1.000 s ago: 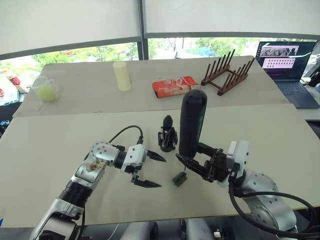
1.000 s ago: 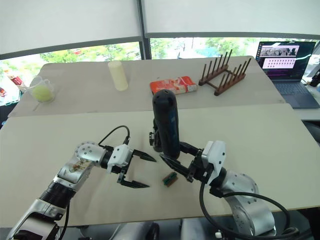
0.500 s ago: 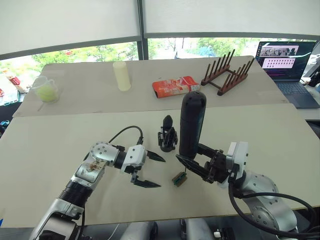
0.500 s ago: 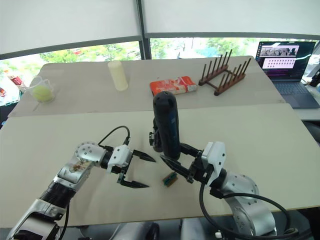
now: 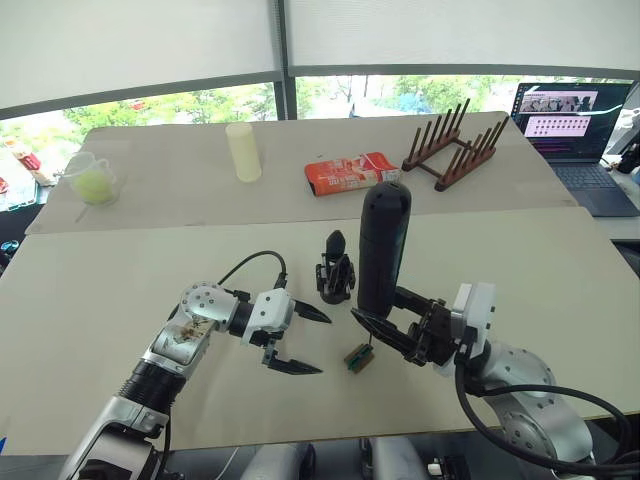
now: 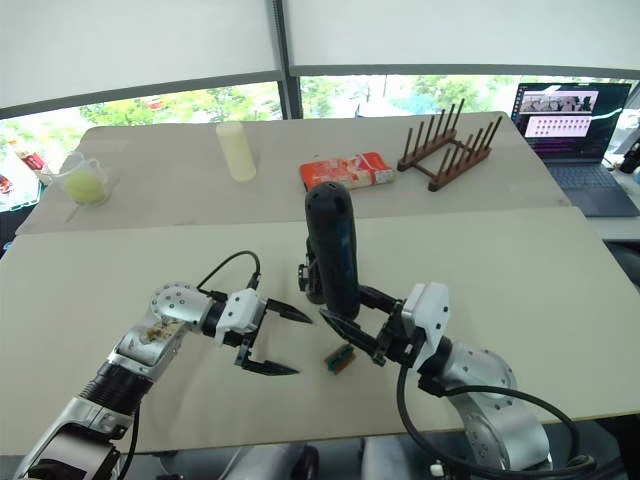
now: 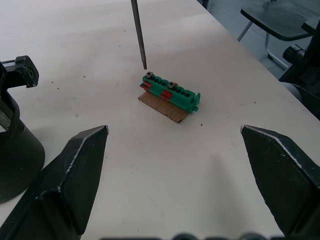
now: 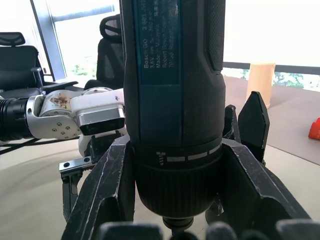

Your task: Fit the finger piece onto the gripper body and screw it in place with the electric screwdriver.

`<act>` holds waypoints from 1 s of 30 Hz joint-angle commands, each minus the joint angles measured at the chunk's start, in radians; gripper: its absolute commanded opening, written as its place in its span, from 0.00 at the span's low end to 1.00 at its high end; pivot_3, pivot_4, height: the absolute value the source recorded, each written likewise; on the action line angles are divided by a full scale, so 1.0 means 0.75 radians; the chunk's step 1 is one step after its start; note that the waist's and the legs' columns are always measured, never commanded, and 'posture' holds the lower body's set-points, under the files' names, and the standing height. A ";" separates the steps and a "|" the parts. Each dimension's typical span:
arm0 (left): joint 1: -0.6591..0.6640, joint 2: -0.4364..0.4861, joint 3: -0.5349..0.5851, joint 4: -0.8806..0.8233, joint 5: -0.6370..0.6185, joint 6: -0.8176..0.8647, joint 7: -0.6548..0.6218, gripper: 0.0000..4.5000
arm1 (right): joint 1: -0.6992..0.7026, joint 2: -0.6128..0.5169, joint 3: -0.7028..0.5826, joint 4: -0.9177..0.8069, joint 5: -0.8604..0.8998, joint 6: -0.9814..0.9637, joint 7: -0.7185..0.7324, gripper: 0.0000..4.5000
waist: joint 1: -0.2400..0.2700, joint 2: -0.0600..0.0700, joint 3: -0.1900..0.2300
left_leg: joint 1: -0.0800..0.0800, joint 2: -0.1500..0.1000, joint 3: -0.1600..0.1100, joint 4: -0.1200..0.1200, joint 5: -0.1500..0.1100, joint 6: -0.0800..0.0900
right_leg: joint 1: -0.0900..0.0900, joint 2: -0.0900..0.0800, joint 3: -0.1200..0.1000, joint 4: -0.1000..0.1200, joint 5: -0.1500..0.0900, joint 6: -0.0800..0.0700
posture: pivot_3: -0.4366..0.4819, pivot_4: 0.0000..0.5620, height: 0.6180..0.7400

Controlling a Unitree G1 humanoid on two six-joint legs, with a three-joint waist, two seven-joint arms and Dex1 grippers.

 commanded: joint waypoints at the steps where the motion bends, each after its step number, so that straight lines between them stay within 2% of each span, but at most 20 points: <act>1: -0.018 -0.004 0.004 -0.014 -0.010 -0.020 -0.005 1.00 | -0.019 -0.001 0.005 -0.055 0.011 -0.037 -0.002 0.42 | 0.000 0.000 0.000 | 0.000 0.000 0.000 0.000 0.000 0.000 | 0.000 0.000 0.000 0.000 0.000 0.000 | 0.48 0.27 1.00; 30: -0.025 0.001 0.005 -0.041 -0.017 0.006 -0.001 1.00 | 0.006 0.001 0.002 -0.033 -0.011 -0.075 0.022 0.42 | 0.000 0.000 0.000 | 0.000 0.000 0.000 0.000 0.000 0.000 | 0.000 0.000 0.000 0.000 0.000 0.000 | 0.48 0.27 1.00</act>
